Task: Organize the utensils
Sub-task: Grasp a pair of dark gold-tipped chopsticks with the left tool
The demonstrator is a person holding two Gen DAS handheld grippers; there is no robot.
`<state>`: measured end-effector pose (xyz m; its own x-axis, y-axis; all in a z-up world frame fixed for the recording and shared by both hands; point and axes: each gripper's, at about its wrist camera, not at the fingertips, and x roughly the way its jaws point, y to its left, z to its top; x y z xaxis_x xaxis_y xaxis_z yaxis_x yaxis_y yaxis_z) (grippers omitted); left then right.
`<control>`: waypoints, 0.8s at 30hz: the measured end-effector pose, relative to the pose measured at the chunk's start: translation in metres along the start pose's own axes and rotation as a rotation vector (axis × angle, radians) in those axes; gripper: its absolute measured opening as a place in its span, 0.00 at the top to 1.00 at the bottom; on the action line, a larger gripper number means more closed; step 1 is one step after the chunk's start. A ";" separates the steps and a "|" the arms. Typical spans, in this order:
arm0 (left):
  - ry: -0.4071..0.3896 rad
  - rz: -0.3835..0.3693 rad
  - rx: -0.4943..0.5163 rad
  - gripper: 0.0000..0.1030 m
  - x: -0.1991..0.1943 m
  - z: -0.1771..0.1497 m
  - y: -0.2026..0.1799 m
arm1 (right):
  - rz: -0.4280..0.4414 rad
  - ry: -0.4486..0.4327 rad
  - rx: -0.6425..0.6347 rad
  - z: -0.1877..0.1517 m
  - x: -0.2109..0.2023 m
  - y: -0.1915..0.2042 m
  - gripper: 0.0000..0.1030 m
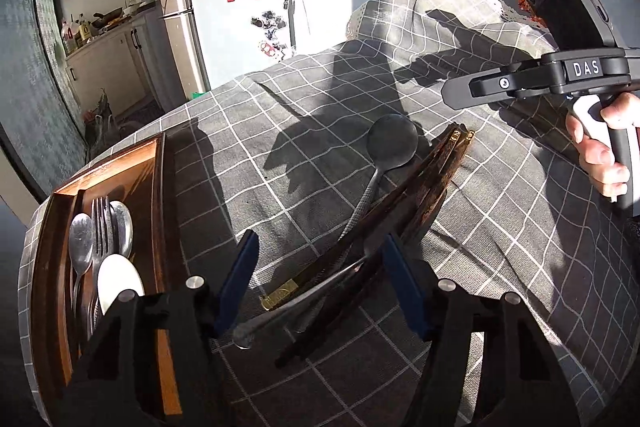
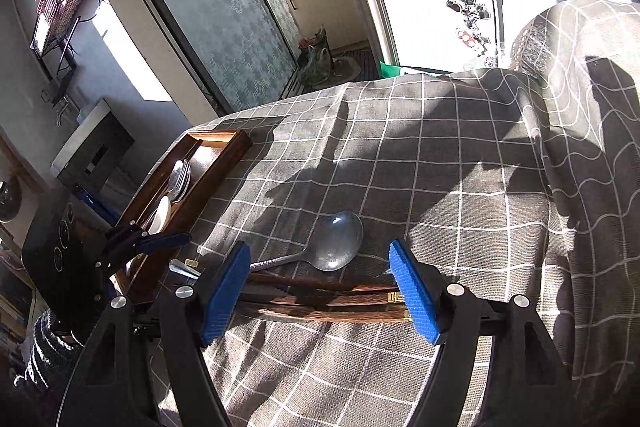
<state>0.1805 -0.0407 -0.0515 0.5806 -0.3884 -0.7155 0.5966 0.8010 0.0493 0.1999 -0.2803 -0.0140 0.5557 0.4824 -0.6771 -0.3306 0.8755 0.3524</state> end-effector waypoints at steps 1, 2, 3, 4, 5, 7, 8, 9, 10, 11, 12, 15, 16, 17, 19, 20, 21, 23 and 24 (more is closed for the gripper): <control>0.005 0.006 -0.002 0.33 0.001 0.001 0.005 | 0.002 0.000 -0.003 0.000 0.000 0.001 0.29; 0.009 0.008 -0.006 0.33 0.002 0.001 0.007 | 0.001 0.000 -0.006 -0.001 0.001 0.002 0.29; 0.018 -0.001 -0.013 0.34 0.003 0.002 0.011 | 0.000 -0.001 -0.011 -0.001 0.001 0.003 0.29; 0.030 -0.012 -0.014 0.34 0.005 0.002 0.013 | -0.004 -0.005 -0.016 -0.002 0.000 0.004 0.29; 0.044 -0.020 -0.011 0.34 0.008 0.002 0.015 | -0.012 -0.010 -0.021 -0.002 -0.001 0.005 0.29; 0.075 -0.030 -0.006 0.34 0.014 0.000 0.015 | -0.024 -0.018 -0.024 -0.003 -0.001 0.006 0.29; 0.078 -0.036 -0.001 0.33 0.014 0.000 0.014 | -0.018 -0.016 -0.021 -0.003 -0.001 0.005 0.29; 0.080 -0.031 0.006 0.32 0.015 0.000 0.012 | -0.015 -0.015 -0.020 -0.003 0.000 0.004 0.29; 0.087 -0.021 0.007 0.29 0.017 0.001 0.011 | -0.017 -0.014 -0.019 -0.004 0.000 0.004 0.29; 0.097 -0.015 0.002 0.29 0.018 0.001 0.010 | -0.018 -0.013 -0.018 -0.004 0.000 0.004 0.29; 0.101 -0.019 -0.006 0.29 0.020 0.001 0.010 | -0.017 -0.014 -0.015 -0.004 0.000 0.003 0.29; 0.113 -0.020 -0.036 0.29 0.021 0.002 0.010 | -0.018 -0.019 -0.009 -0.005 0.000 0.001 0.29; 0.117 -0.027 -0.038 0.29 0.022 0.002 0.009 | -0.020 -0.021 -0.008 -0.005 0.000 0.001 0.29; 0.116 -0.030 -0.035 0.29 0.022 0.001 0.006 | -0.018 -0.019 -0.005 -0.005 0.001 0.001 0.29; 0.131 -0.038 -0.023 0.33 0.025 -0.001 0.002 | -0.013 -0.013 -0.005 -0.007 0.002 0.001 0.29; 0.129 -0.044 -0.016 0.34 0.022 -0.001 0.000 | -0.014 -0.011 -0.008 -0.007 0.003 0.002 0.29; 0.134 -0.052 -0.017 0.35 0.021 -0.001 -0.001 | -0.017 -0.011 -0.013 -0.008 0.003 0.003 0.29; 0.137 -0.064 -0.006 0.46 0.017 -0.001 -0.004 | -0.026 -0.011 -0.023 -0.009 0.003 0.005 0.29; 0.137 -0.072 -0.002 0.51 0.015 -0.001 -0.005 | -0.027 -0.011 -0.026 -0.009 0.003 0.006 0.29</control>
<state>0.1856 -0.0497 -0.0635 0.4551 -0.3789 -0.8058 0.6326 0.7745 -0.0069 0.1931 -0.2735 -0.0199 0.5730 0.4588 -0.6791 -0.3350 0.8874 0.3168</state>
